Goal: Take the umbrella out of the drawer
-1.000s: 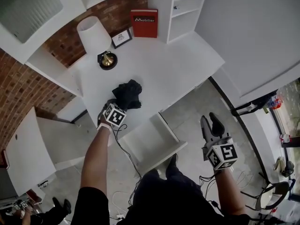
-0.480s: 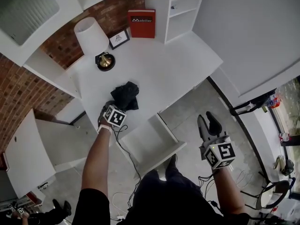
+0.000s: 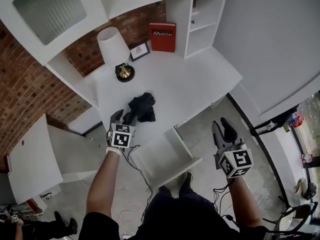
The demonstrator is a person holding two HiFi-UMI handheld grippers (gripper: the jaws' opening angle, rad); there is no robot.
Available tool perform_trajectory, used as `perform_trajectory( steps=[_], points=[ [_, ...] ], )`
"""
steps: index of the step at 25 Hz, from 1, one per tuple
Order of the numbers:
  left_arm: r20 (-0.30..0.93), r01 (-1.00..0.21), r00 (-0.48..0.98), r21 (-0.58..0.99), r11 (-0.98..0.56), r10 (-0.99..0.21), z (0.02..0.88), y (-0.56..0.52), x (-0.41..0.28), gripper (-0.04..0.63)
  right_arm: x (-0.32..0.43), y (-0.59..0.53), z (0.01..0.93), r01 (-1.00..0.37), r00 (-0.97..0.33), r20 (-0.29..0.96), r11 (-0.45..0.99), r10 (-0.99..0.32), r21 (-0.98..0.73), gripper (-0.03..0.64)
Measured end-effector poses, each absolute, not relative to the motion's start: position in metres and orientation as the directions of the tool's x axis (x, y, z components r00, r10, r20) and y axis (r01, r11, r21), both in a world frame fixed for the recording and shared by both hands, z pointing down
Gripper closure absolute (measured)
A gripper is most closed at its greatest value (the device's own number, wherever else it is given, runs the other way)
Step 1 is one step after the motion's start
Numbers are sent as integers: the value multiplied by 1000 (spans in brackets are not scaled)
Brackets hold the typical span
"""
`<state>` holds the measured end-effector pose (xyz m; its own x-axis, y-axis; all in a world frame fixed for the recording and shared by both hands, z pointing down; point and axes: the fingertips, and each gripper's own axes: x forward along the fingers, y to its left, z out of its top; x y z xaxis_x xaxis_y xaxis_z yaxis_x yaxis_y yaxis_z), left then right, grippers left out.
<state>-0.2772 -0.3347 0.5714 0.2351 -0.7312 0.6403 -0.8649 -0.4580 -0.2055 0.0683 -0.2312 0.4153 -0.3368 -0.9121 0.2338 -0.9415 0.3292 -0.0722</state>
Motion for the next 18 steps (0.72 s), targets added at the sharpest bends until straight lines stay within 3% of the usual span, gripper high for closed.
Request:
perform_trajectory(
  steps=[5, 12, 18],
  points=[
    [496, -903, 297, -133, -410, -816, 495, -316, -267, 382, 63, -243, 390, -939, -345, 181, 340, -921, -59, 496],
    [174, -922, 373, -37, -385, -911, 358, -278, -243, 460, 50, -248, 335, -941, -337, 67, 339, -939, 16, 532],
    [17, -929, 366, -49, -366, -931, 284, -252, -230, 472, 37, -249, 291, -935, -353, -28, 352, -935, 44, 549]
  ],
)
